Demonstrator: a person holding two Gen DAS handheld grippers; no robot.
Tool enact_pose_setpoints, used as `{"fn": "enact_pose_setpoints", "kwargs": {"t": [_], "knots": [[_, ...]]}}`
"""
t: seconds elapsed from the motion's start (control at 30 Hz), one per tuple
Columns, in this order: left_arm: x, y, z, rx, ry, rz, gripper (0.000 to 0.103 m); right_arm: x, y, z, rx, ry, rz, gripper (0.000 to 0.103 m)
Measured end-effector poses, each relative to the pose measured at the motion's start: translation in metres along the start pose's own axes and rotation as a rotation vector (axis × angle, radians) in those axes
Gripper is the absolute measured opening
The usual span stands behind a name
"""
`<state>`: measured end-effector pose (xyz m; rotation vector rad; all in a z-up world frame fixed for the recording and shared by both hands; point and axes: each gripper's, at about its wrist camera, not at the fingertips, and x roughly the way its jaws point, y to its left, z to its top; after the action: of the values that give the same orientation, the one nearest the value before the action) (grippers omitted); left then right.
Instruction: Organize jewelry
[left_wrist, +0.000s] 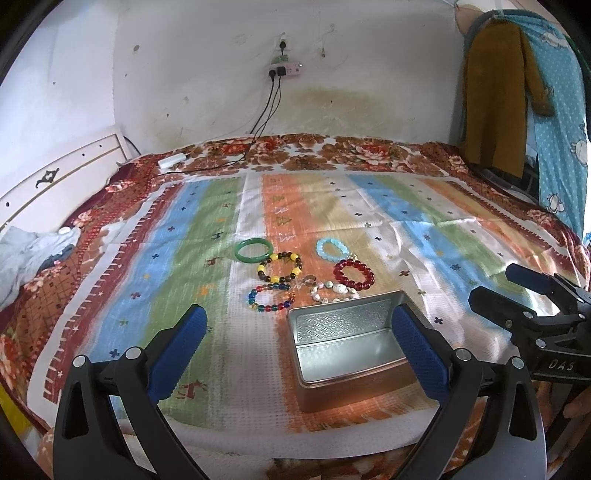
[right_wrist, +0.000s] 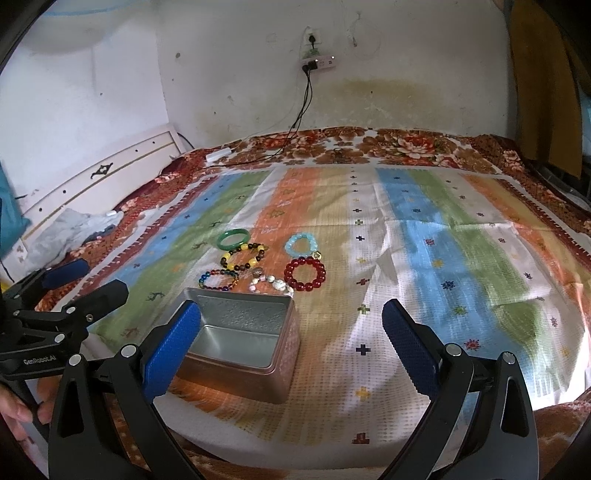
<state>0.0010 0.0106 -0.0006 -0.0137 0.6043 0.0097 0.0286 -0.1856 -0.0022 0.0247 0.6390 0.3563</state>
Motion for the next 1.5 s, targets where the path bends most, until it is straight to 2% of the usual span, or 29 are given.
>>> {"fn": "enact_pose_setpoints", "kwargs": {"t": [0.67,0.9,1.27,1.5], "knots": [[-0.001,0.005,-0.003,0.004,-0.006,0.005,0.098,0.000,0.003,0.001,-0.015,0.006,0.003,0.100],[0.004,0.012,-0.003,-0.015,0.027,0.002,0.098,0.009,0.004,0.008,-0.012,0.025,0.017,0.100],[0.033,0.017,0.019,-0.069,0.103,-0.018,0.098,0.031,0.005,0.022,-0.022,0.065,0.038,0.100],[0.051,0.017,0.037,-0.050,0.105,0.006,0.098,0.042,0.006,0.035,-0.034,0.055,0.037,0.100]]}}
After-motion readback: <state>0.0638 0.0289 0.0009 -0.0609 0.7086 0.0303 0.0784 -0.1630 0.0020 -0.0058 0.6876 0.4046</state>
